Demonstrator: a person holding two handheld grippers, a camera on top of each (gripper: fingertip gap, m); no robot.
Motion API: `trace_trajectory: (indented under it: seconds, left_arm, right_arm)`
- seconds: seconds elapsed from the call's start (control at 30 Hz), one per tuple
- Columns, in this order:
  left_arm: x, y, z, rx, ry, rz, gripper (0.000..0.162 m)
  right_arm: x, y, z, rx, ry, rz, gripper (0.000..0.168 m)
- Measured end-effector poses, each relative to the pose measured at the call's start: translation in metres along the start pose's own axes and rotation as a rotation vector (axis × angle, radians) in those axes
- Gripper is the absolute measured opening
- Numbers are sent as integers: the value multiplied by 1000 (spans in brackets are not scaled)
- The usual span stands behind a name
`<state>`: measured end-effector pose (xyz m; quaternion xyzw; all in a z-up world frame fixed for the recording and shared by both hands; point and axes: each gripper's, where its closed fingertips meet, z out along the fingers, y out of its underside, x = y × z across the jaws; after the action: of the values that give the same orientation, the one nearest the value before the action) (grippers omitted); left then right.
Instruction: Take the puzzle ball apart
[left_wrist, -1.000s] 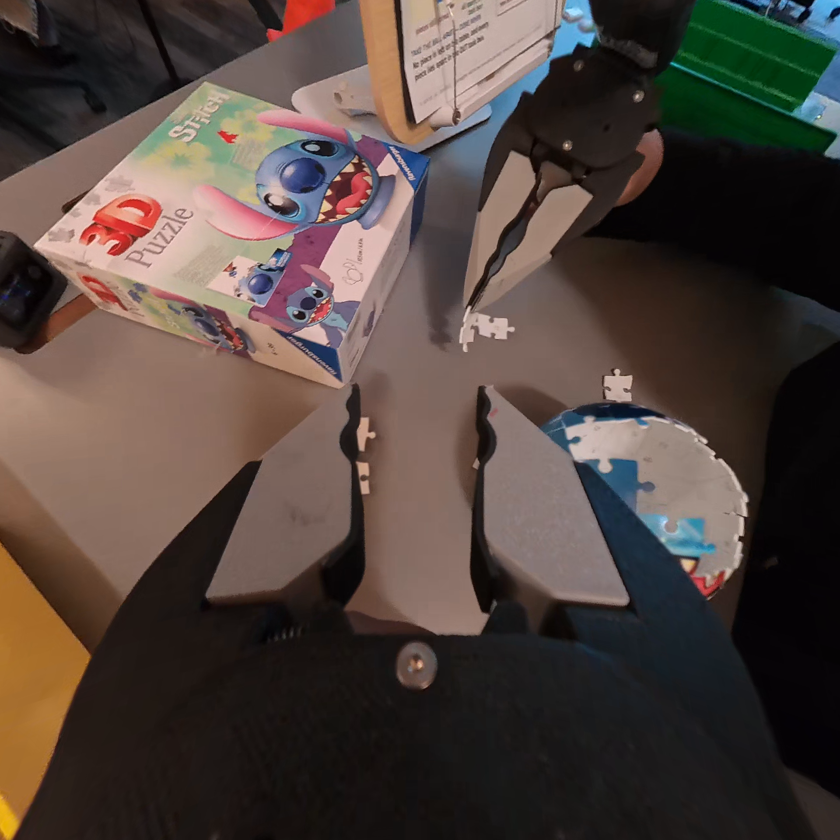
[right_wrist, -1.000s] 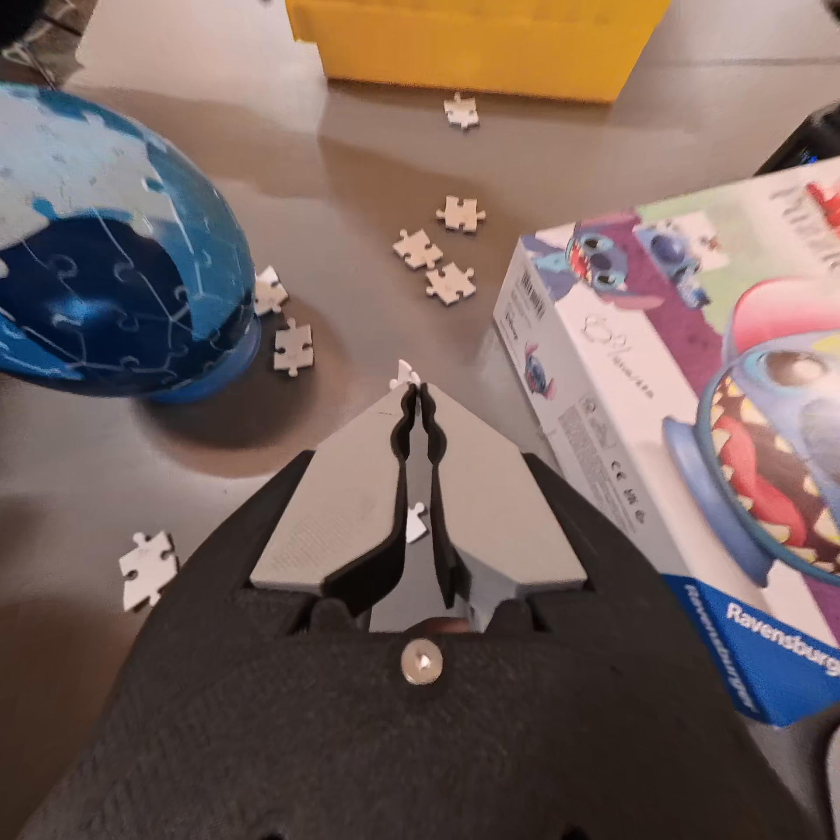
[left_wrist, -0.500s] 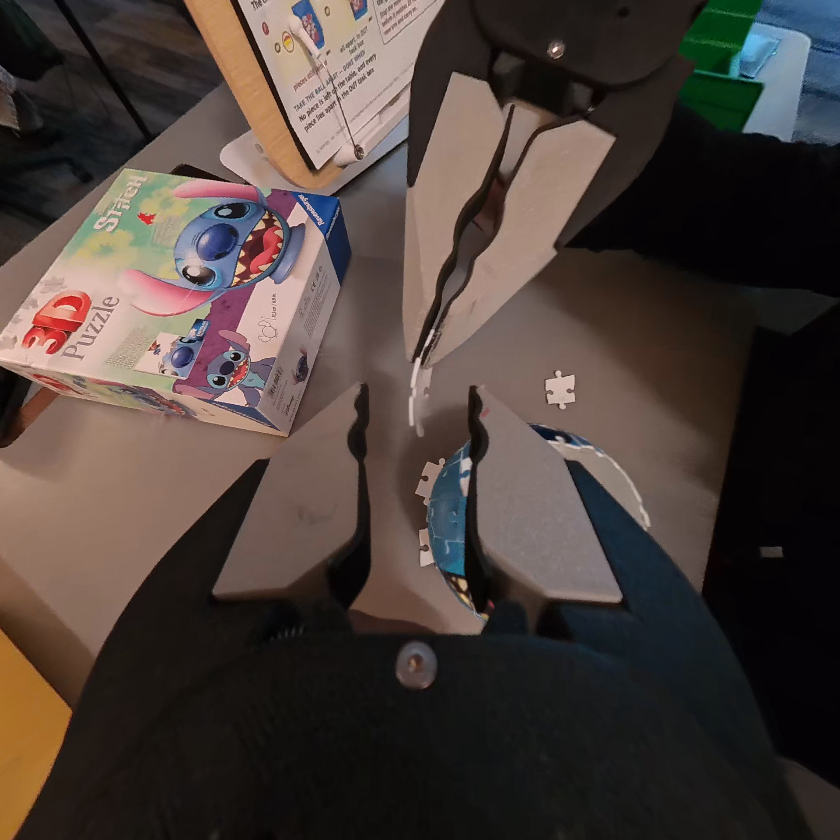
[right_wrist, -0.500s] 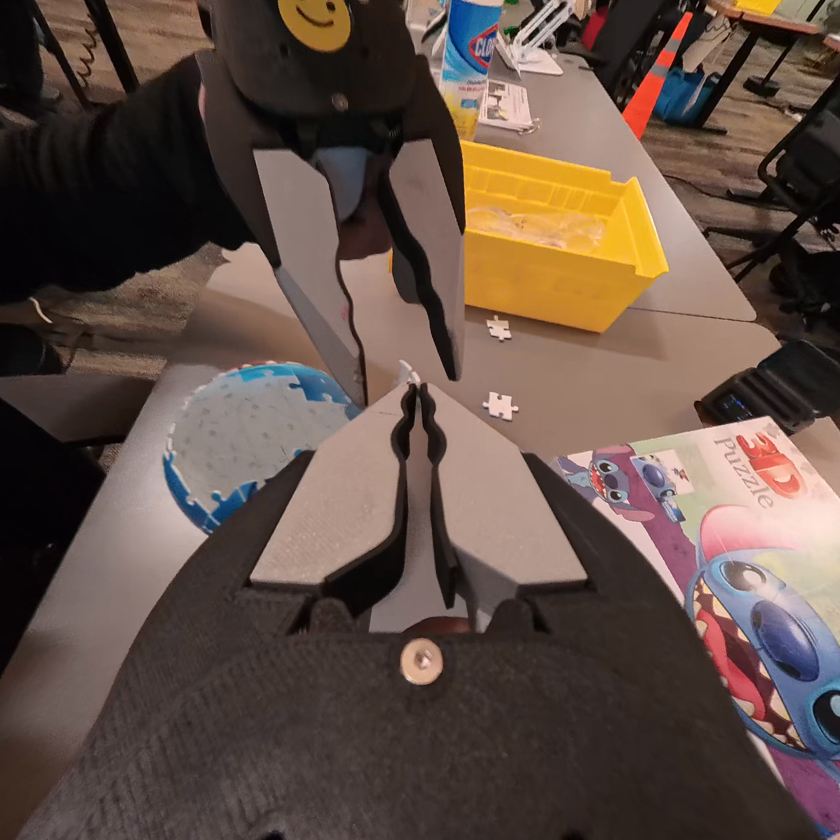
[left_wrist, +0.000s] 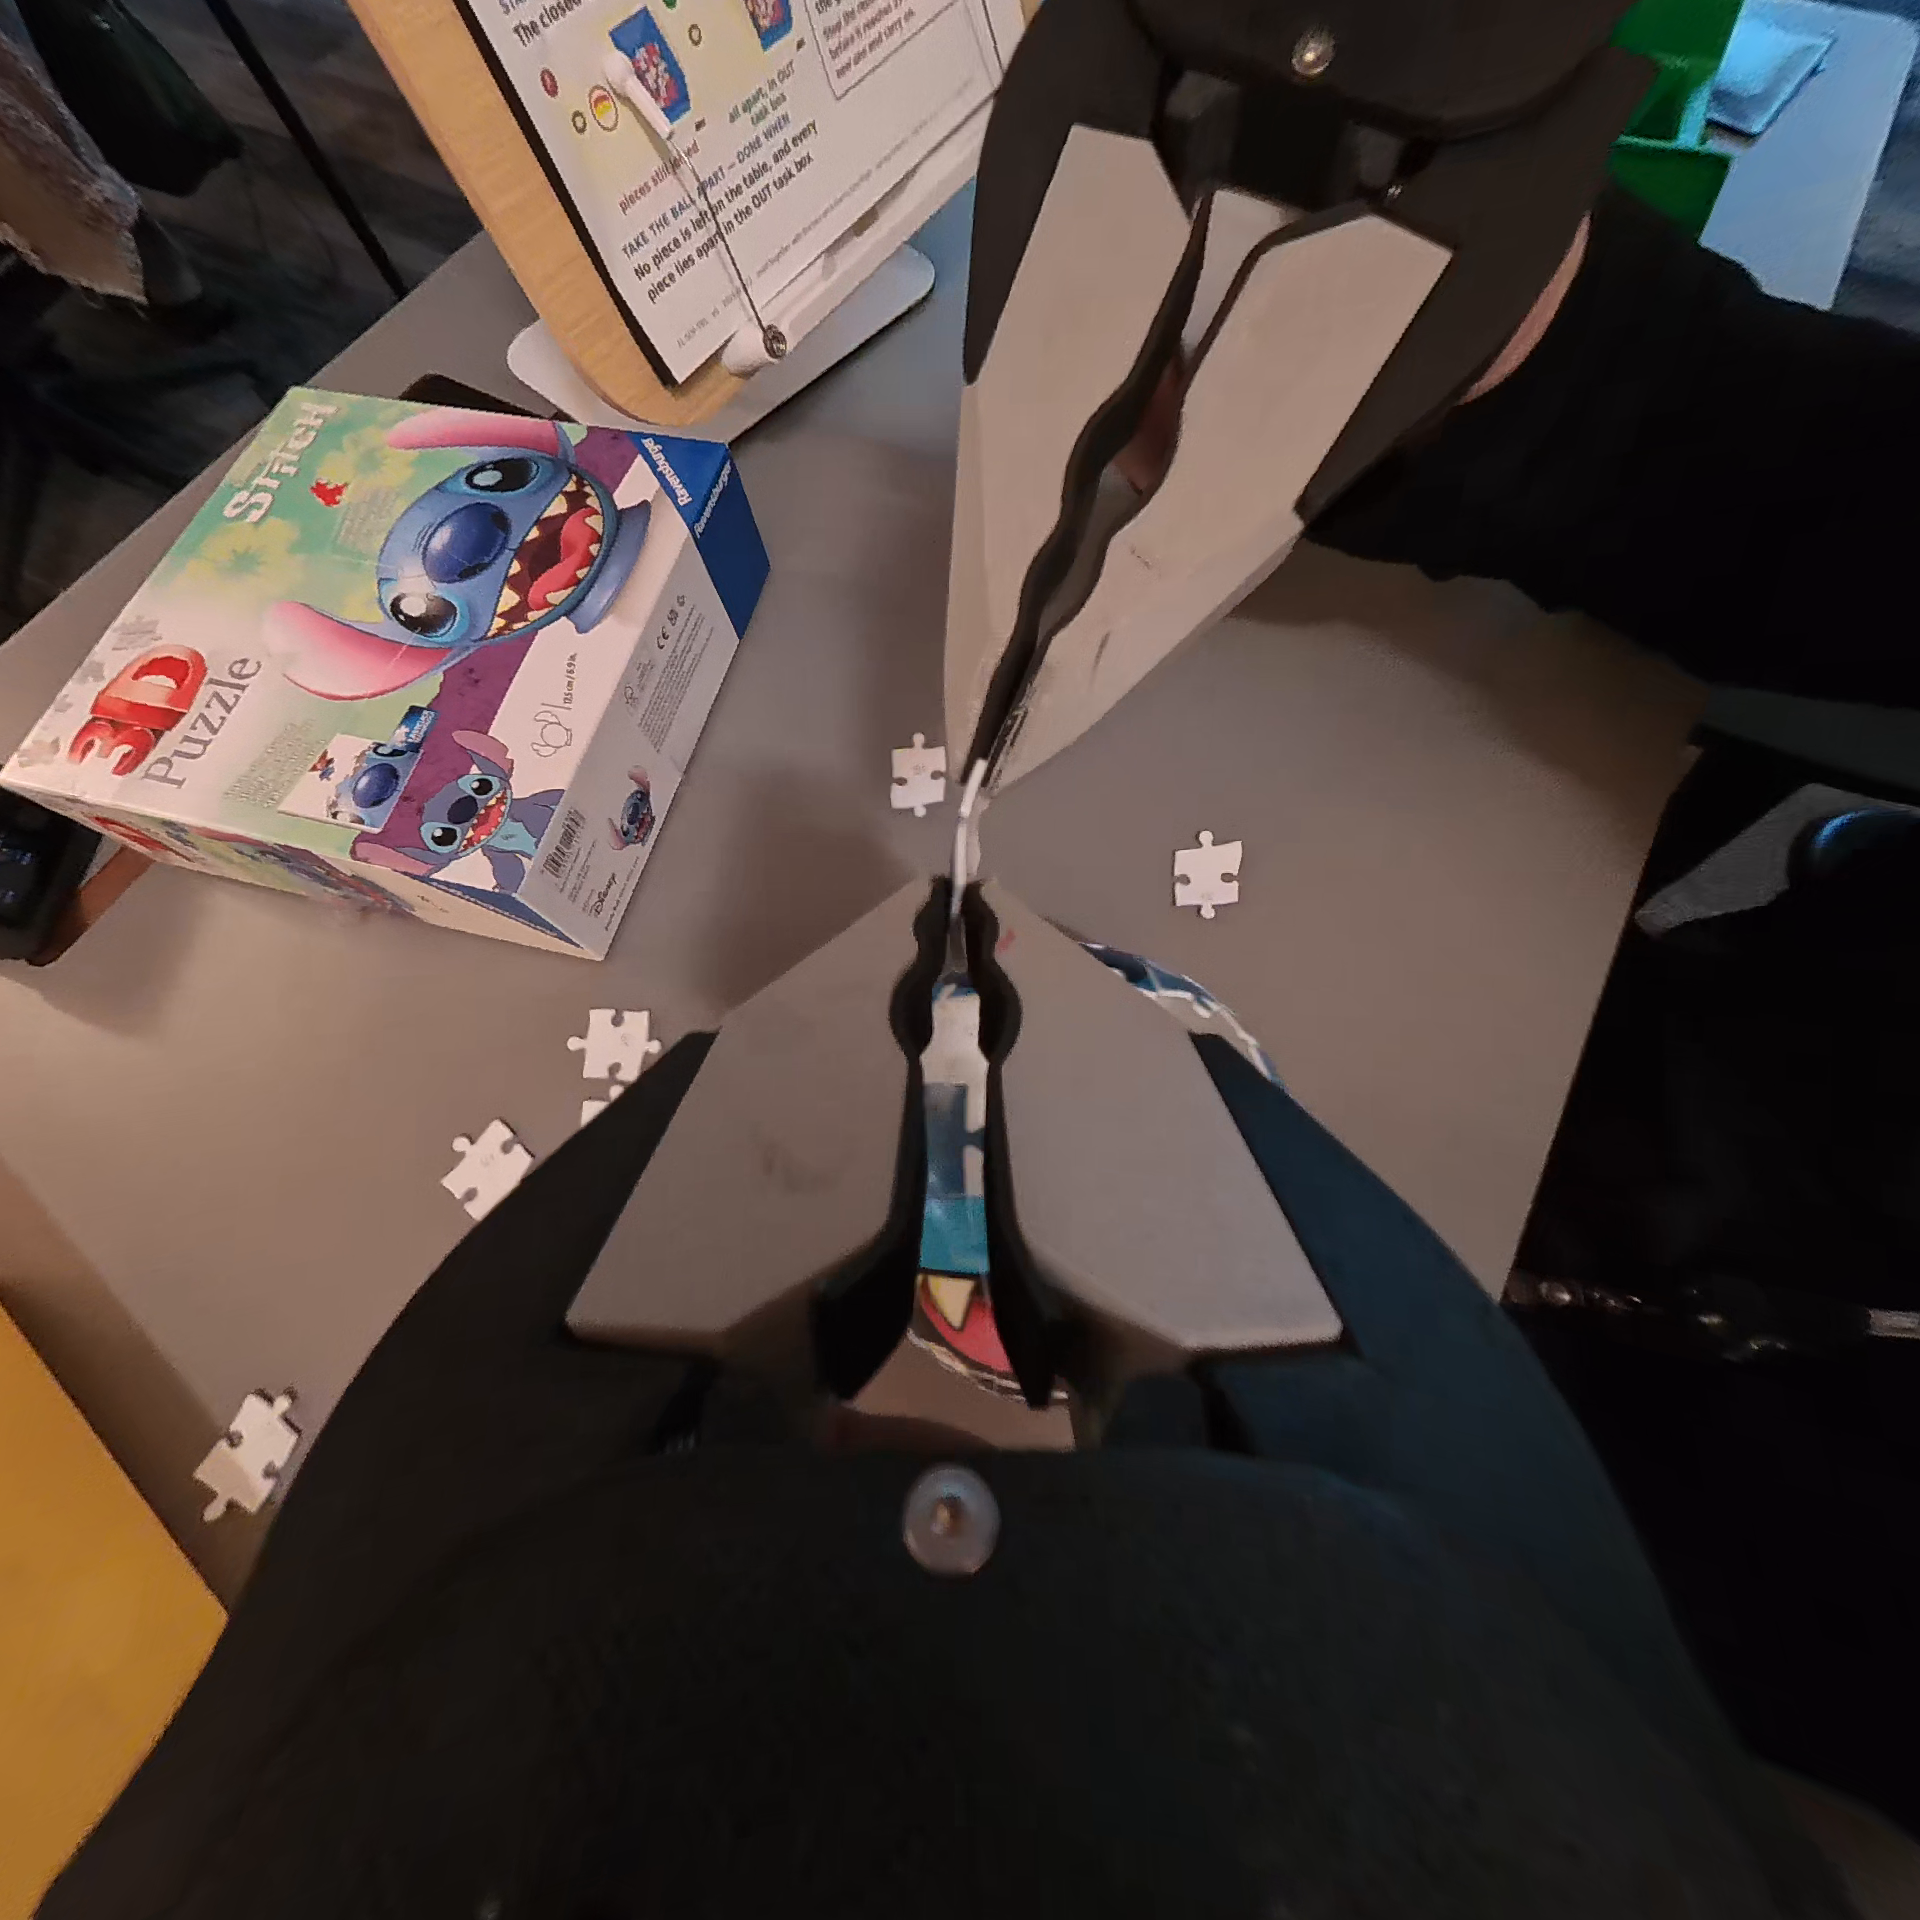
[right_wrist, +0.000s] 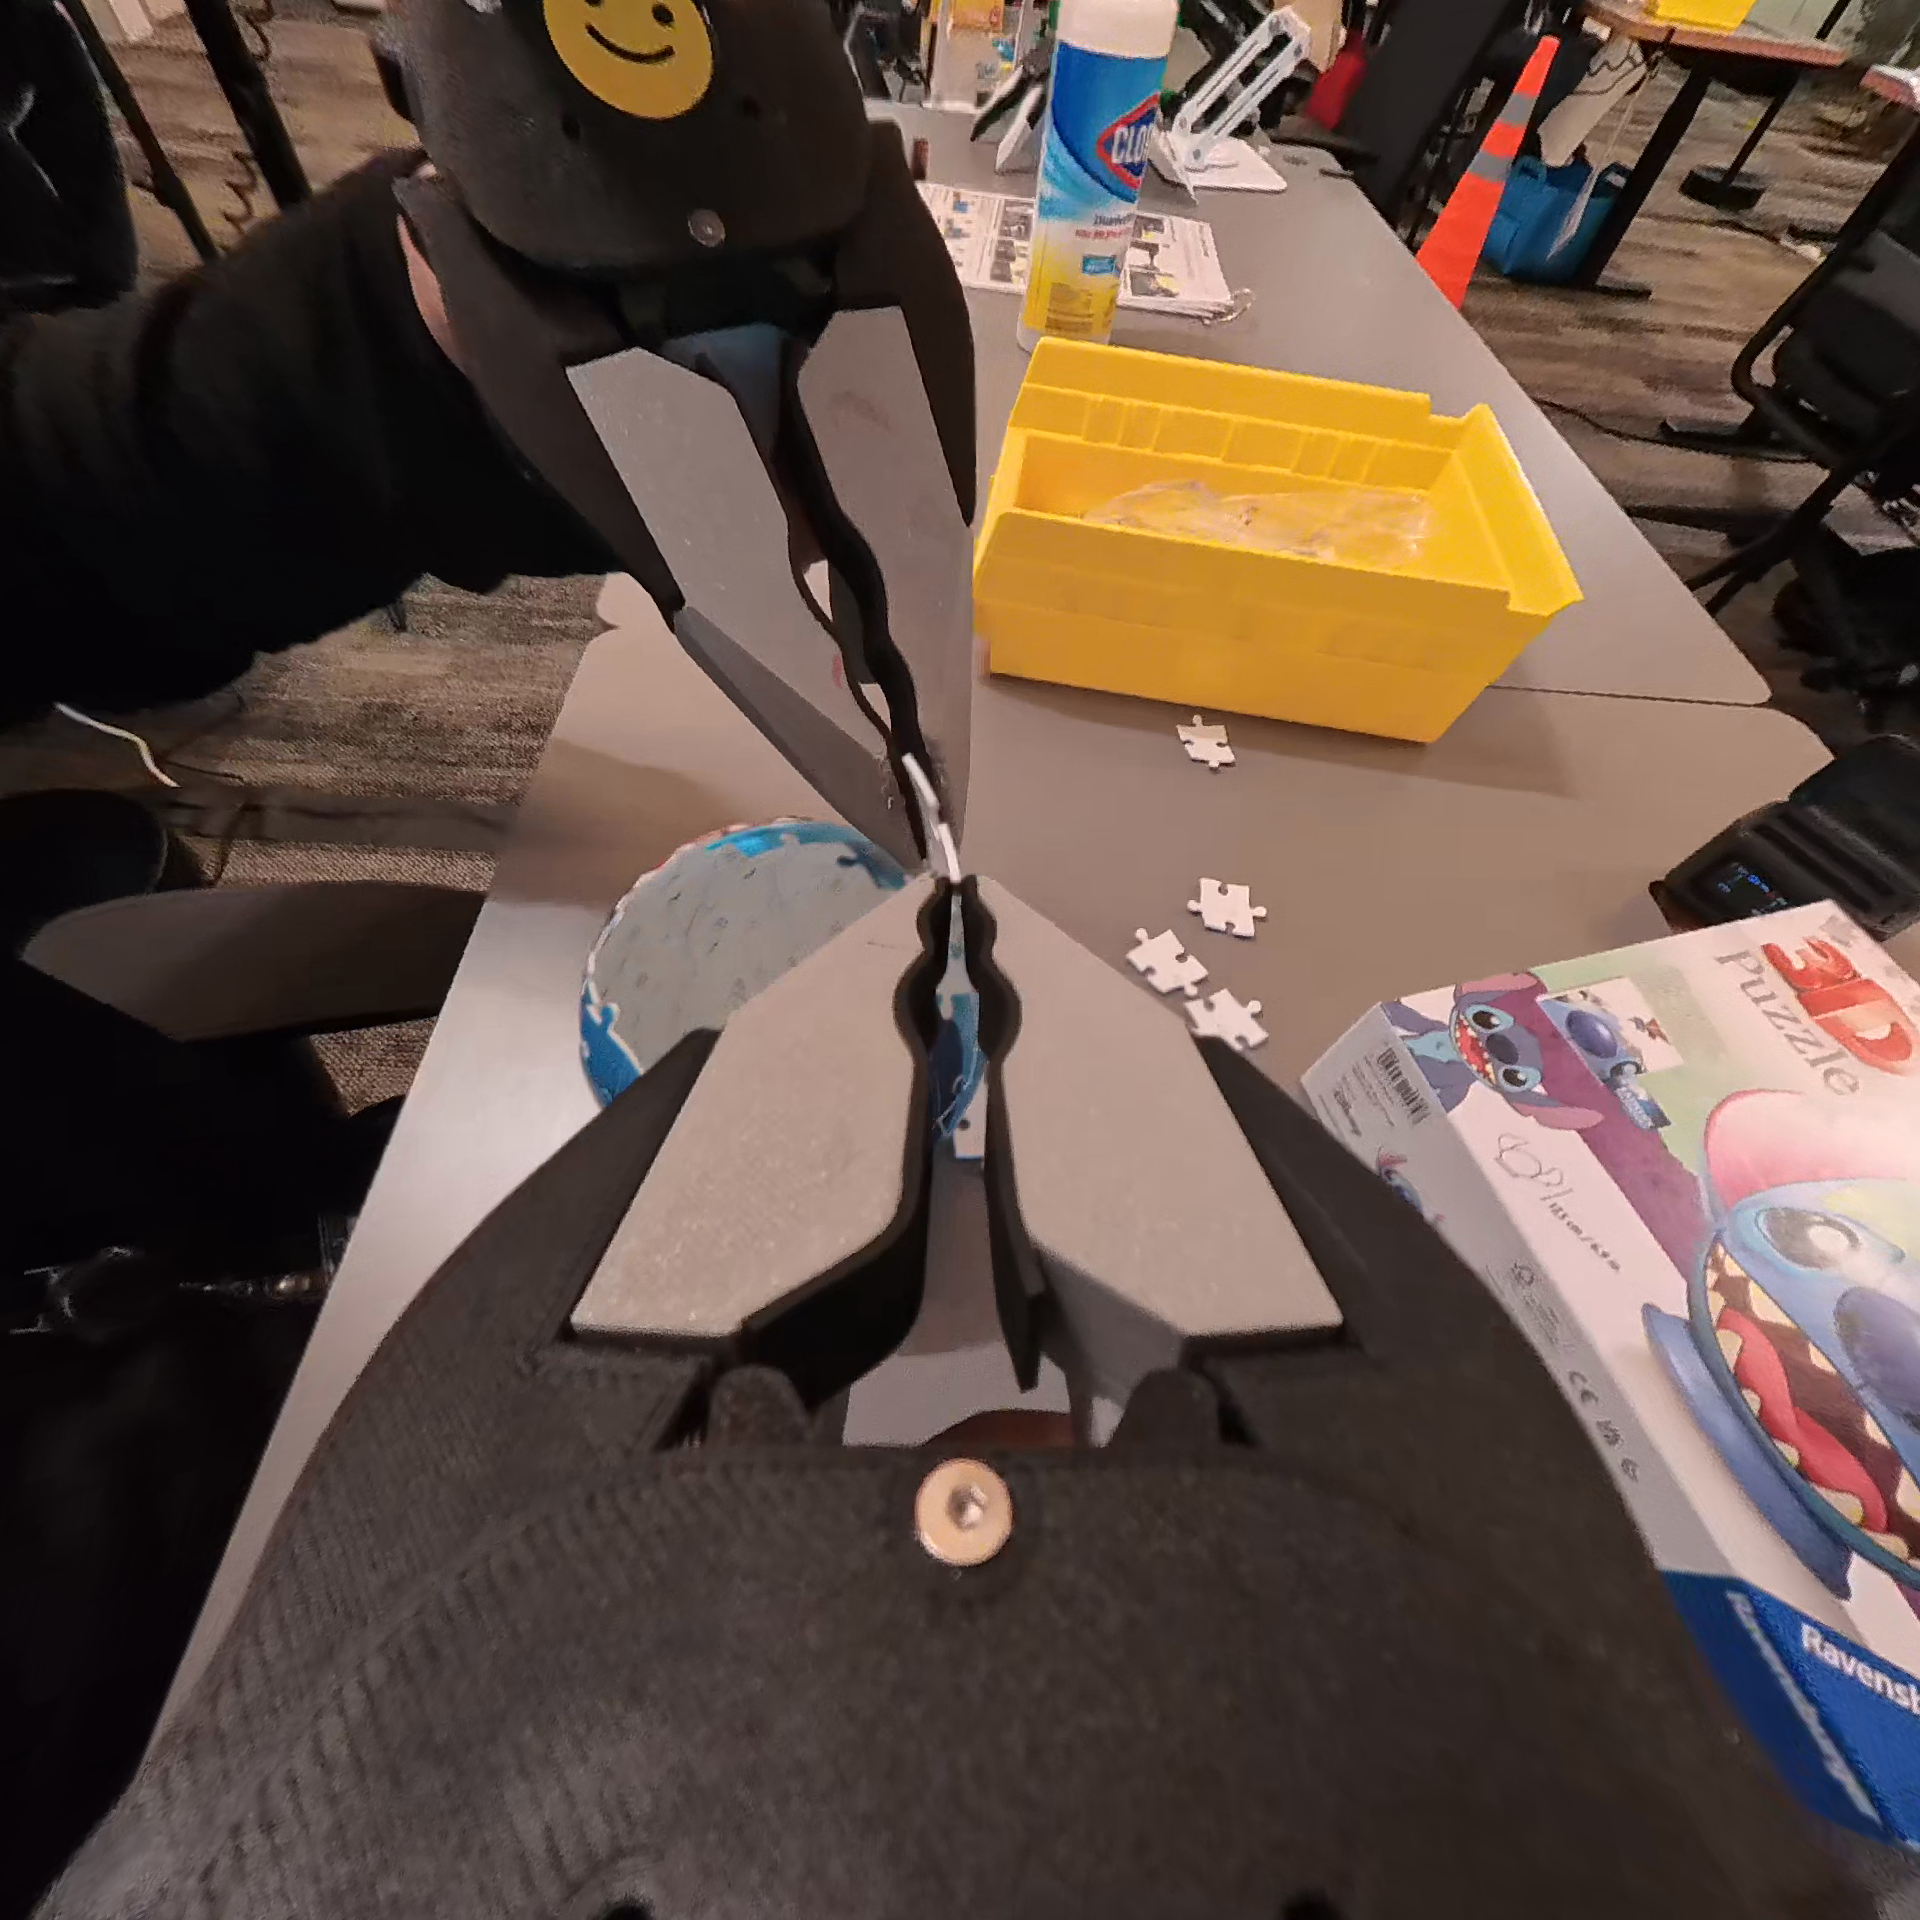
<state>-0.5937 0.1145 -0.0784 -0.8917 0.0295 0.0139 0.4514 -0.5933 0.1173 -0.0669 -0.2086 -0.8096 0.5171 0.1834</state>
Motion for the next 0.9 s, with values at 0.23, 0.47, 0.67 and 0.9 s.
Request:
trace_trajectory:
  seconds: [0.23,0.47,0.67,0.9]
  left_arm:
    - [16,-2,5,-41,-11,18,0]
    - [19,-8,9,-30,-8,6,3]
    - [11,-14,-1,25,-7,-42,27]
    - [-3,-2,-40,147,-97,-121,34]
  right_arm:
    - [-12,7,-11,-11,-9,-12,0]
    - [-11,9,-17,-8,-23,2,0]
    - [-4,17,-14,-39,-9,7,0]
    - [10,29,-13,-73,38,15,0]
